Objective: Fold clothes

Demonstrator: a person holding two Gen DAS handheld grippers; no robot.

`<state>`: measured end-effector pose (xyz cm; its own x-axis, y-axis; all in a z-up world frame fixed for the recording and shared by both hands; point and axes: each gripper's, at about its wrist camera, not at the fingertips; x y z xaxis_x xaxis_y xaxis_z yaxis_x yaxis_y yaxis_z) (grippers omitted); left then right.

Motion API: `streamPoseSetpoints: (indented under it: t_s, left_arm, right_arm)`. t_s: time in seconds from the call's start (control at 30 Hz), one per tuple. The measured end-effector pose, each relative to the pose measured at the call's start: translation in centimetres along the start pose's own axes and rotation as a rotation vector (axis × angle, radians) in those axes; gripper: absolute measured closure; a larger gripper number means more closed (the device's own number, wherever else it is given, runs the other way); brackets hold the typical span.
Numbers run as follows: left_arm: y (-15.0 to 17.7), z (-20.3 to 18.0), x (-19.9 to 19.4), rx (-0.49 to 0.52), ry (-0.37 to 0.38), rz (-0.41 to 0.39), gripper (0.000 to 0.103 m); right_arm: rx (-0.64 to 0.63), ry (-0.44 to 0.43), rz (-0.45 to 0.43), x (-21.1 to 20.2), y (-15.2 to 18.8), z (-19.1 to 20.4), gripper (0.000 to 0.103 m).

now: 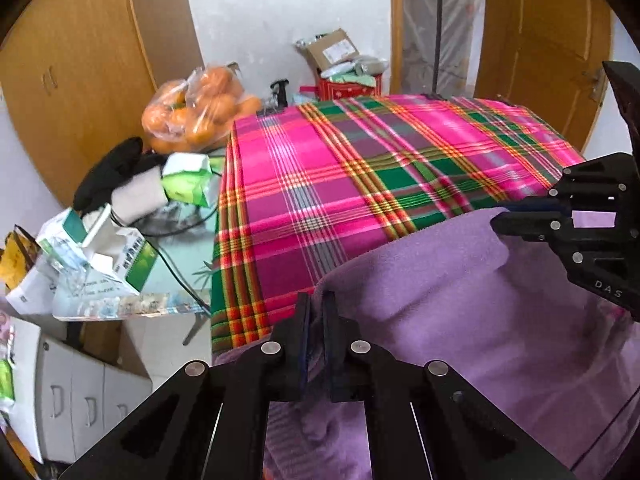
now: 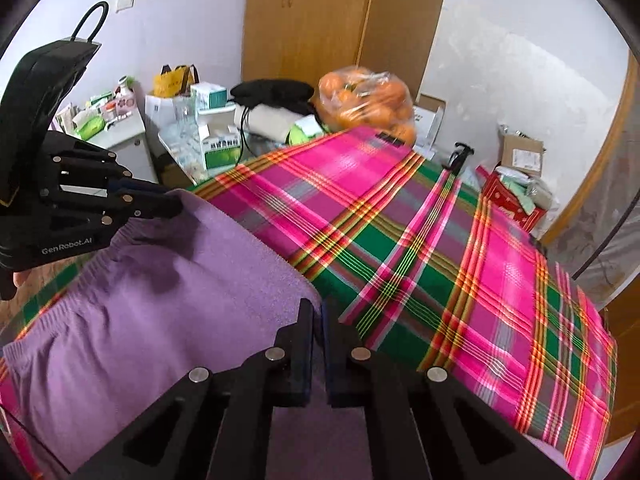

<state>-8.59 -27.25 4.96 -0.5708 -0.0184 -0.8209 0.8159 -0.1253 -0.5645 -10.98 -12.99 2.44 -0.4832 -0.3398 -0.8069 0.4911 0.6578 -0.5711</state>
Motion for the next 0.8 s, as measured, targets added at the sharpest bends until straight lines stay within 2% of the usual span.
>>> streamPoseSetpoints:
  t_s: [0.37, 0.8]
  left_arm:
    - [2.9, -0.8, -5.3, -0.040, -0.001, -0.088, 0.099]
    - [8.9, -2.8, -10.8, -0.100, 0.036, -0.160, 0.100]
  right_arm:
    - [-0.016, 0.081, -0.072, -6.2, 2.3, 4.3, 0.099]
    - [-0.006, 0.170, -0.170, -12.3, 7.3, 9.6, 0.099]
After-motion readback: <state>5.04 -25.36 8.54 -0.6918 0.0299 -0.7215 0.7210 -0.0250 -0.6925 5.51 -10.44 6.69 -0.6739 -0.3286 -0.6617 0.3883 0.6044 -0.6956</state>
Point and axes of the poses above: each gripper's, at about its wrist camera, not at the fingertips, and x roughly the way its jaws point, z to its left, y to its underside, and after that the axes turned 5 degrees about z, right-handed
